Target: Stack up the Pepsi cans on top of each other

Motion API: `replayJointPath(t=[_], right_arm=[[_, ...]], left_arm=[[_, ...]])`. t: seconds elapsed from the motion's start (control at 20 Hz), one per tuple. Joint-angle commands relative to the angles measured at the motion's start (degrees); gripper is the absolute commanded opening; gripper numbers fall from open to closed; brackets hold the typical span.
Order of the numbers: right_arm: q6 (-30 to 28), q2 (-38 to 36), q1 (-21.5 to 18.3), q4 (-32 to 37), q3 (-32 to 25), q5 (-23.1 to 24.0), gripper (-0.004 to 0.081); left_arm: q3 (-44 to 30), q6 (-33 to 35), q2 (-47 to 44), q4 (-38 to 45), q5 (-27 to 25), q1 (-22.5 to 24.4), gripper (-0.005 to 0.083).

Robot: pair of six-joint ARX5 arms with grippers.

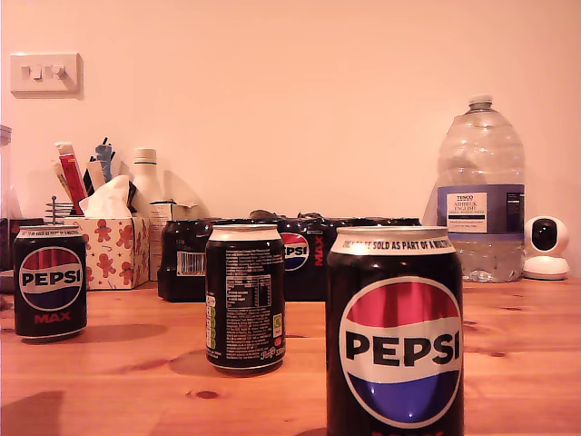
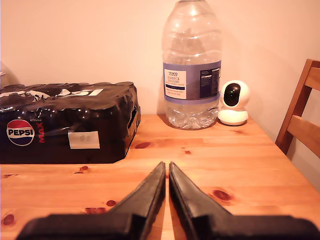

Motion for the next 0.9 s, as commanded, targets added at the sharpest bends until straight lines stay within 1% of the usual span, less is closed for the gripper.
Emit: replayJointPath(t=[0.0, 0.4, 0.45, 0.5, 0.55, 0.6, 0.65, 0.7, 0.75, 0.85], right_arm=[[-1.42, -0.37, -1.84, -8.85, 2.16, -2.71, -0.0010], [-1.40, -0.37, -1.81, -8.22, 2.16, -2.80, -0.0011], [-1.36, -0.37, -1.81, -7.02, 2.16, -3.76, -0.0010], [-0.37, -0.37, -1.81, -5.33, 2.16, -6.14, -0.0010], [3.10, -0.37, -1.57, -3.43, 2.16, -7.98, -0.0011], [5.53, -0.37, -1.11, -1.90, 2.19, -11.39, -0.0011], [9.01, -0.37, -0.59, -0.72, 2.27, -13.81, -0.0011], [10.43, -0.37, 0.11, 0.02, 2.40, -15.15, -0.0011], [10.67, -0.37, 0.85, 0.11, 2.64, -16.04, -0.0011], [10.99, -0.37, 2.69, -0.83, 3.26, -16.52, -0.0011]], left_arm=[[-0.39, -2.60, 3.56, 1.29, 17.75, 0.94, -0.0020], [-0.39, -2.69, 3.56, 1.86, 18.01, 0.83, -0.0020], [-0.39, -3.72, 3.56, 2.58, 19.41, 0.74, -0.0019], [-0.39, -4.17, 3.56, 3.50, 21.16, 0.55, -0.0019], [-0.39, -5.49, 3.56, 4.26, 21.92, 0.24, -0.0019], [-0.37, -5.66, 3.56, 4.59, 22.27, -0.15, -0.0019], [-0.33, -6.69, 3.56, 5.07, 22.27, -0.50, -0.0019], [-0.04, -8.04, 3.58, 5.14, 22.23, -0.85, -0.0019], [0.42, -8.37, 3.67, 5.11, 22.21, -1.16, -0.0019], [1.81, -9.29, 3.78, 5.11, 21.59, -1.90, -0.0019]])
